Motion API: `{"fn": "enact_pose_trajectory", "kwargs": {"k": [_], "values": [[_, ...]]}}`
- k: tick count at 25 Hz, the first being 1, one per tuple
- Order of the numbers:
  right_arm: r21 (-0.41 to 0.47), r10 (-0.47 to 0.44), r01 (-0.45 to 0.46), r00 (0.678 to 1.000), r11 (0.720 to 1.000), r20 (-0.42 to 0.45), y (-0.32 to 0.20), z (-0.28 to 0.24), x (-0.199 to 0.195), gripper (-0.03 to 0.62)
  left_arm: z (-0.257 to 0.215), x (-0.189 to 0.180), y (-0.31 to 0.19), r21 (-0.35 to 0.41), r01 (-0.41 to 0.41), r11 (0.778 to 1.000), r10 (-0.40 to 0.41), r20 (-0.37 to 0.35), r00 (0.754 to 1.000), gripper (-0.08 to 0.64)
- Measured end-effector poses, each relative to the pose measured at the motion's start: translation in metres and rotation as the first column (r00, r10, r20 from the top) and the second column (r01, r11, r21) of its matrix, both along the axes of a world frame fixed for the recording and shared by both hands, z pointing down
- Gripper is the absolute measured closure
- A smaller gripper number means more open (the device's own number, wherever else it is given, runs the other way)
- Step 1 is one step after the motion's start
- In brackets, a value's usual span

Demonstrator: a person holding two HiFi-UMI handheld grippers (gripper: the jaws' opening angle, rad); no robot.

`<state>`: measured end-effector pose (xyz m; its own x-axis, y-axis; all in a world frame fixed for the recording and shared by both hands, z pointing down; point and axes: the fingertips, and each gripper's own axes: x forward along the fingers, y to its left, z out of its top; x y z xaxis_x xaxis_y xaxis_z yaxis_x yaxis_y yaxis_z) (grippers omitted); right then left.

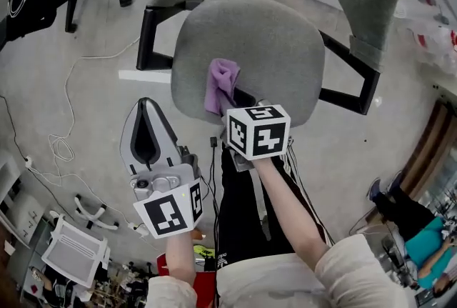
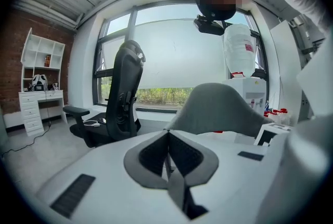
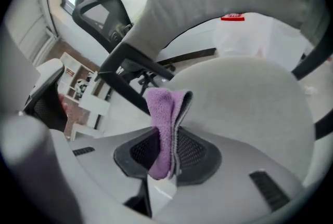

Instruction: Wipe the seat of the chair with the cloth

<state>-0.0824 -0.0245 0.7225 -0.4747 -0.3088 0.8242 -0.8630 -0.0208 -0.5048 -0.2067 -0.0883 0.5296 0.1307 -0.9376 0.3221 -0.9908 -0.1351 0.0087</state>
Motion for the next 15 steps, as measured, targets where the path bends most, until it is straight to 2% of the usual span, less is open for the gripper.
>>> {"fn": "enact_pose_trajectory", "kwargs": {"k": [3,6,10,15], "values": [[-0.035,-0.061,0.066,0.991,0.997,0.120,0.011,0.008,-0.070,0.503,0.003,-0.017,0.008,-0.010,0.030,1.000,-0.030,0.003,1.000,0.548],[-0.086,-0.074,0.090,0.982,0.992,0.175,0.021,0.024,-0.111,0.503,0.004,-0.033,0.016,-0.011,0.061,0.998,-0.060,0.011,0.998,0.548],[-0.102,-0.115,0.128,0.986,0.987,0.117,0.027,0.049,-0.131,0.503,0.006,-0.049,0.025,-0.017,0.102,0.995,-0.102,0.009,0.995,0.548],[-0.084,-0.165,0.169,0.985,0.982,0.048,0.032,0.062,-0.129,0.503,0.009,-0.061,0.033,-0.024,0.118,0.993,-0.118,0.013,0.993,0.548]]}}
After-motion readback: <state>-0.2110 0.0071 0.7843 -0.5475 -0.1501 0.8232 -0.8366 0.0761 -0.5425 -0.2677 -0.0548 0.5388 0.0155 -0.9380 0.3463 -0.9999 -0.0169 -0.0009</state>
